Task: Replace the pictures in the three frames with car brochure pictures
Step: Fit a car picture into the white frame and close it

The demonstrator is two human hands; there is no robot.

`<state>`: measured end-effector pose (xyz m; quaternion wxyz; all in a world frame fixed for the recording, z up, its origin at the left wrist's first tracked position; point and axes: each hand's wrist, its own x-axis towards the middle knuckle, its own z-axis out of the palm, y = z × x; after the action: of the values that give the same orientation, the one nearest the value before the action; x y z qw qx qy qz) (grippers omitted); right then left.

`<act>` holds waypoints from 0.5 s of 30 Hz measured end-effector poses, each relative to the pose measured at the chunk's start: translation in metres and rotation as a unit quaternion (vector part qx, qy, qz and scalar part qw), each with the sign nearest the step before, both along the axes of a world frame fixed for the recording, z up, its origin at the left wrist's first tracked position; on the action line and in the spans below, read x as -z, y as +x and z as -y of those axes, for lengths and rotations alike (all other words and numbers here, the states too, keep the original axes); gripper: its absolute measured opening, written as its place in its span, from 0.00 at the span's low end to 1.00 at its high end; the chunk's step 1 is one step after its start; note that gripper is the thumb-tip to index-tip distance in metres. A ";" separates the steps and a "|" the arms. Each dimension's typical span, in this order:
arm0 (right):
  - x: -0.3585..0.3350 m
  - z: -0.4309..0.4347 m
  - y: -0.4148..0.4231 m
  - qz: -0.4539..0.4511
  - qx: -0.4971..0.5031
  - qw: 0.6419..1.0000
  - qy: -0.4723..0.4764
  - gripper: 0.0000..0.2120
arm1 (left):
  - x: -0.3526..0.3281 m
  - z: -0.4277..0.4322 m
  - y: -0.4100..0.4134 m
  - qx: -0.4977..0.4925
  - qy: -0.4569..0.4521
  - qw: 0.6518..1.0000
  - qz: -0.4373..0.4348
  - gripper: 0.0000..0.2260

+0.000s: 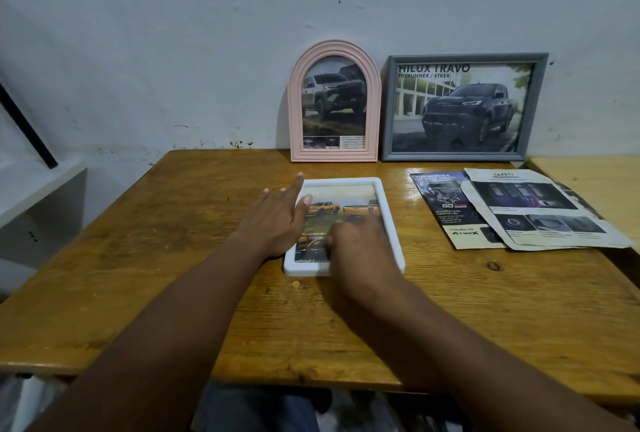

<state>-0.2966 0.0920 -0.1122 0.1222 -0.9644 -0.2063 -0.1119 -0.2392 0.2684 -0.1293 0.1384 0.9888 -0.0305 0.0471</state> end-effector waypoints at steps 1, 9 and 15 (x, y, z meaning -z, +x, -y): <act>0.001 -0.010 -0.003 -0.008 -0.012 1.000 0.023 0.09 | -0.001 0.002 -0.001 -0.004 -0.005 1.000 -0.002 0.28; 0.003 0.034 0.018 -0.093 -0.218 0.968 0.077 0.14 | -0.002 0.001 -0.001 -0.002 -0.013 1.000 -0.008 0.28; -0.014 0.093 0.027 -0.048 -0.220 0.974 -0.034 0.13 | -0.008 0.003 -0.004 -0.007 0.016 1.000 -0.006 0.27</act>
<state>-0.2694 -0.0015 -0.0982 0.1209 -0.9033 -0.4107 -0.0286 -0.2429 0.2653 -0.1216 0.1220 0.9914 -0.0238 0.0415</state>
